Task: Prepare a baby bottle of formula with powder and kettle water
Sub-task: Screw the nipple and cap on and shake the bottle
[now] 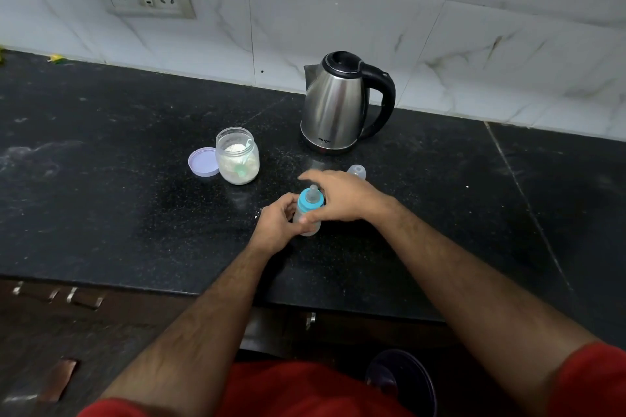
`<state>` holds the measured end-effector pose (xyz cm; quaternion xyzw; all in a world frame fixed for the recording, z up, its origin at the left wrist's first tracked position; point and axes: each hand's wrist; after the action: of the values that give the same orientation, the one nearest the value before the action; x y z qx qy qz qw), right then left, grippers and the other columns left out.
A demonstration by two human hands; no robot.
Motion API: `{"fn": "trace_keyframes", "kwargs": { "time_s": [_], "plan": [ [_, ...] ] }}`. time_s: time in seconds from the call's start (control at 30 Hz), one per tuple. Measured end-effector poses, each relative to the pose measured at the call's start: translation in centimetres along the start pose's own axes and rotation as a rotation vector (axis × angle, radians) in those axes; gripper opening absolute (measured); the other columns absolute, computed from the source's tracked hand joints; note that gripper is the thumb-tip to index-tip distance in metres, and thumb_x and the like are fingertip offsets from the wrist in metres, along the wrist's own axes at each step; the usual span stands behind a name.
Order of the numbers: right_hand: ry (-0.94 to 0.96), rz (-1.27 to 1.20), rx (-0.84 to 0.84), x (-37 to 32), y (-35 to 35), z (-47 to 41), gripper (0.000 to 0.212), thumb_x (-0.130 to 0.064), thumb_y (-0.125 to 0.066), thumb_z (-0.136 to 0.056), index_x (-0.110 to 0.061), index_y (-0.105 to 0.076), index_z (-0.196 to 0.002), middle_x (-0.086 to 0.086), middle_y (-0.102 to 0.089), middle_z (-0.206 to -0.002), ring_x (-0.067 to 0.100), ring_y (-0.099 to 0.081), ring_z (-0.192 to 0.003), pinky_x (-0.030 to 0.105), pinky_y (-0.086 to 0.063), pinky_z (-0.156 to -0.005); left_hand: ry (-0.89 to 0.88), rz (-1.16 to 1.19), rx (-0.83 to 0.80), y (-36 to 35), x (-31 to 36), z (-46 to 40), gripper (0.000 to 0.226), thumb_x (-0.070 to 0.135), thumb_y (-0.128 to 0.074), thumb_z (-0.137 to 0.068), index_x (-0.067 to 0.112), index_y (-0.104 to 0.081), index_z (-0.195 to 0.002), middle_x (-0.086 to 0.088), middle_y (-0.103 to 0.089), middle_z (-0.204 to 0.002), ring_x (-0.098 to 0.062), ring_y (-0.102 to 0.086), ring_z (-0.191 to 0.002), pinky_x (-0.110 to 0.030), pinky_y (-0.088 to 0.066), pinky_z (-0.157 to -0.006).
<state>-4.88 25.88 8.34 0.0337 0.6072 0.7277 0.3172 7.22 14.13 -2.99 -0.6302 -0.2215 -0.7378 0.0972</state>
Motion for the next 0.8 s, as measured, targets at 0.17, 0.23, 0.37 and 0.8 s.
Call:
{"fn": "trace_keyframes", "kwargs": {
  "time_s": [0.17,0.23,0.37,0.8],
  "plan": [
    [0.081,-0.213,0.009,0.9,-0.2,-0.1,0.035,-0.026,-0.079,-0.078,-0.025,-0.067,-0.110,-0.025,-0.057,-0.072,0.001,-0.053,-0.074,0.022,-0.042,-0.071,0.006,0.017,-0.003,-0.1,0.0,0.0,0.051,-0.001,-0.088,-0.066,0.020,-0.064,-0.106,0.011,-0.073,-0.101,0.006,-0.068,-0.093,-0.010,-0.050,-0.082],
    [0.049,-0.210,0.055,0.8,-0.8,0.0,0.032,-0.036,-0.078,-0.079,-0.023,-0.063,-0.104,-0.019,-0.056,-0.073,0.003,-0.054,-0.074,0.024,-0.040,-0.068,0.007,0.014,-0.003,0.0,0.0,0.0,0.051,0.000,-0.088,-0.066,0.020,-0.064,-0.106,0.008,-0.074,-0.103,-0.001,-0.069,-0.097,-0.014,-0.052,-0.085],
    [-0.060,0.001,0.206,-0.1,-3.0,0.3,0.050,-0.063,-0.062,-0.084,-0.017,-0.050,-0.102,-0.002,-0.064,-0.091,0.018,-0.062,-0.084,0.036,-0.049,-0.069,-0.001,-0.021,-0.013,0.1,0.0,0.1,0.049,0.000,-0.087,-0.067,0.022,-0.065,-0.104,0.016,-0.073,-0.091,0.008,-0.067,-0.086,-0.010,-0.050,-0.078],
    [0.105,-0.142,0.065,1.0,-1.8,0.3,0.037,-0.036,-0.074,-0.084,-0.026,-0.060,-0.117,-0.009,-0.068,-0.104,0.010,-0.061,-0.096,0.039,-0.051,-0.087,-0.036,-0.062,-0.012,0.2,-0.3,-0.1,0.052,0.012,-0.091,-0.064,0.033,-0.064,-0.103,0.008,-0.074,-0.107,-0.005,-0.069,-0.104,-0.031,-0.053,-0.097]
  ]
}}
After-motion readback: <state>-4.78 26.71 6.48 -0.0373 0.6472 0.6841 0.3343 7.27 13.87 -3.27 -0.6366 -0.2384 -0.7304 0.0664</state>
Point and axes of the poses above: each hand's wrist, its own z-axis away from the middle knuckle, its own y-axis out of the back of the hand, x = y × z
